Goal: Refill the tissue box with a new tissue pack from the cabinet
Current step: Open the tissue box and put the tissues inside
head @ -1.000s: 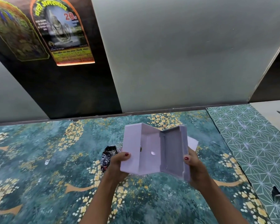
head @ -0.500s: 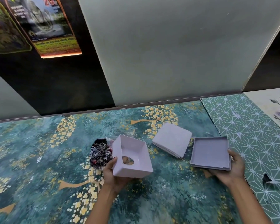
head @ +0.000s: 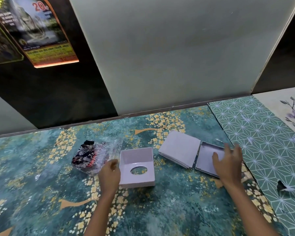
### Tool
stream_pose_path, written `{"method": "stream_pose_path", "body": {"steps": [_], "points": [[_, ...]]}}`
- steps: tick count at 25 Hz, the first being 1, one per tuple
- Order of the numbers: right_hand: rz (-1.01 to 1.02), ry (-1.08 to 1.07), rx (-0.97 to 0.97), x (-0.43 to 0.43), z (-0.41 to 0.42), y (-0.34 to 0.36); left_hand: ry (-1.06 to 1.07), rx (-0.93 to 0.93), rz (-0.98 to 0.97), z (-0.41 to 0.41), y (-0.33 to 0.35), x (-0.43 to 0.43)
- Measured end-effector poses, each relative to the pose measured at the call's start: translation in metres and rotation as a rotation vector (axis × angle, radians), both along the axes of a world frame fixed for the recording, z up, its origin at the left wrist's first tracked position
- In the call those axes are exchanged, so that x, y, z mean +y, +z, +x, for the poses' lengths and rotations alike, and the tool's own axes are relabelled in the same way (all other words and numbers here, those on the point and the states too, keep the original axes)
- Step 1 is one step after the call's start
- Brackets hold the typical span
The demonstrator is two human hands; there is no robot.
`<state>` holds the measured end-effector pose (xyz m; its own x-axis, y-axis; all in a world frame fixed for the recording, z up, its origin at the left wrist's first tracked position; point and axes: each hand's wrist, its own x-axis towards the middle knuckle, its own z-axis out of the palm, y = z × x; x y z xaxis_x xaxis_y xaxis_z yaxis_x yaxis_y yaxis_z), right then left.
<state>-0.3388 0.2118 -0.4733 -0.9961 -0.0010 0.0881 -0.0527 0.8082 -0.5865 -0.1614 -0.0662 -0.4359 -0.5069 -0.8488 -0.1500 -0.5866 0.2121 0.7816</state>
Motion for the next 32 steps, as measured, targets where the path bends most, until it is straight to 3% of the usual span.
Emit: {"method": "stream_pose_path", "body": {"steps": [3,5,8,10,12,18,24,28,30,32], "points": [[-0.119,0.189,-0.082,-0.031,0.002,0.009,-0.142,0.125,-0.299,-0.032,0.023,0.015],[-0.157,0.203,-0.204,-0.052,0.004,0.009,-0.396,0.137,-0.277,-0.071,0.031,0.033],[-0.161,0.145,-0.314,-0.072,0.004,0.007,-0.740,-0.200,-0.081,-0.135,0.014,0.058],[-0.178,0.135,-0.355,-0.079,0.003,0.004,-0.788,-0.470,-0.041,-0.162,-0.008,0.067],[-0.205,0.143,-0.402,-0.083,0.003,0.002,-0.719,-0.573,-0.036,-0.173,-0.023,0.071],[-0.188,0.144,-0.432,-0.086,0.006,-0.004,-0.493,-0.419,0.294,-0.173,-0.031,0.066],[-0.245,0.156,-0.419,-0.080,0.008,0.004,-0.497,-0.400,0.395,-0.170,-0.016,0.067],[-0.577,0.069,-0.453,-0.073,0.009,0.022,-0.472,-0.065,0.574,-0.140,0.011,0.053],[-0.982,0.034,-0.686,-0.082,0.015,0.044,-0.344,0.097,0.749,-0.111,0.024,0.038],[-1.181,0.112,-0.907,-0.101,0.028,0.060,-0.249,0.165,0.801,-0.078,0.029,0.017]]}}
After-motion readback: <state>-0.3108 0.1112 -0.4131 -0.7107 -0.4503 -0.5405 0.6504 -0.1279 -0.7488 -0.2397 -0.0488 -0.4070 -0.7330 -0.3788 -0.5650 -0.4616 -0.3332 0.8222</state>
